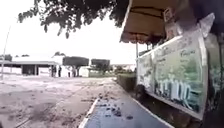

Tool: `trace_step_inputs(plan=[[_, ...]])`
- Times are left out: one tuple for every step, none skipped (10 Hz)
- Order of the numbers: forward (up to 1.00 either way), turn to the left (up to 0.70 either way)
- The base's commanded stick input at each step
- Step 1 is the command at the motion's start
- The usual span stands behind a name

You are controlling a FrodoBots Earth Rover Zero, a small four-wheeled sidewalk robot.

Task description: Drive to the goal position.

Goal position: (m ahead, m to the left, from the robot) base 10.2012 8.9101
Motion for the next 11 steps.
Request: trace_step_inputs(plan=[[0.50, 0.00], [0.50, 0.00], [0.50, 0.00], [0.50, 0.00], [0.50, 0.00], [0.50, 0.00], [0.50, 0.00], [0.50, 0.00], [0.50, 0.00], [0.50, 0.00], [0.50, 0.00]])
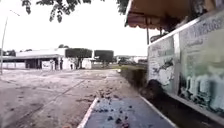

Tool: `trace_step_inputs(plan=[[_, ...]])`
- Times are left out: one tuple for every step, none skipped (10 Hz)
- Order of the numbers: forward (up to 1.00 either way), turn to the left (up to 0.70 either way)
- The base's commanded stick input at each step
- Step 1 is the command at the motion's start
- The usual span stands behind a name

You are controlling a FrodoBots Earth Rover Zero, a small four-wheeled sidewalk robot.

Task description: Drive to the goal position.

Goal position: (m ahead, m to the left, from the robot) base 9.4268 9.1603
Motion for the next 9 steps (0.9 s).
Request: trace_step_inputs(plan=[[0.50, 0.00], [0.50, 0.00], [0.50, 0.00], [0.50, 0.00], [0.50, 0.00], [0.50, 0.00], [0.50, 0.00], [0.50, 0.00], [0.50, 0.00]])
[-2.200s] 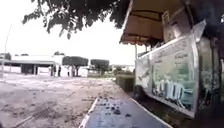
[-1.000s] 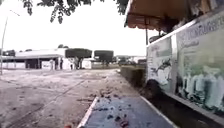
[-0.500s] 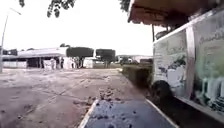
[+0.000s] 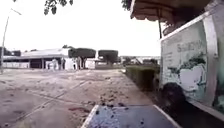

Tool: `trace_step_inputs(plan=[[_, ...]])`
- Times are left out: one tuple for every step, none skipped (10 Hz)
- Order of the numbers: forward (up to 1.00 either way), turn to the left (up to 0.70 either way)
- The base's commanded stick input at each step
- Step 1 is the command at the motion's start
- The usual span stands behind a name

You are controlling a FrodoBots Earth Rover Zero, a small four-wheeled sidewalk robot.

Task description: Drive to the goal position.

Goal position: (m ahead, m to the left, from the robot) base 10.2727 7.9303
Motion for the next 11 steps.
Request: trace_step_inputs(plan=[[0.50, 0.00], [0.50, 0.00], [0.50, 0.00], [0.50, 0.00], [0.50, 0.00], [0.50, 0.00], [0.50, -0.02], [0.50, -0.10], [0.50, -0.05], [0.50, 0.00], [0.50, 0.00]])
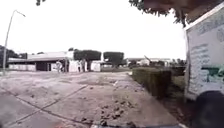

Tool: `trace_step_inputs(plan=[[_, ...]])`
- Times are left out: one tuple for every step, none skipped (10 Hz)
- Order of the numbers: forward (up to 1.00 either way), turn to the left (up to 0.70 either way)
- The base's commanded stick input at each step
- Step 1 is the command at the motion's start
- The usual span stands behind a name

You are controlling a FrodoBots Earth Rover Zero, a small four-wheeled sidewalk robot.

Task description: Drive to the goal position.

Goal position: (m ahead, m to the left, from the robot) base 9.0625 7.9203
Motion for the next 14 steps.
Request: trace_step_inputs(plan=[[0.50, 0.00], [0.50, 0.00], [0.50, 0.00], [0.50, 0.00], [0.50, 0.00], [0.50, 0.00], [0.50, 0.00], [0.50, 0.00], [0.50, 0.00], [0.50, 0.00], [0.50, 0.00], [0.50, 0.00], [0.50, 0.00], [0.50, 0.00]])
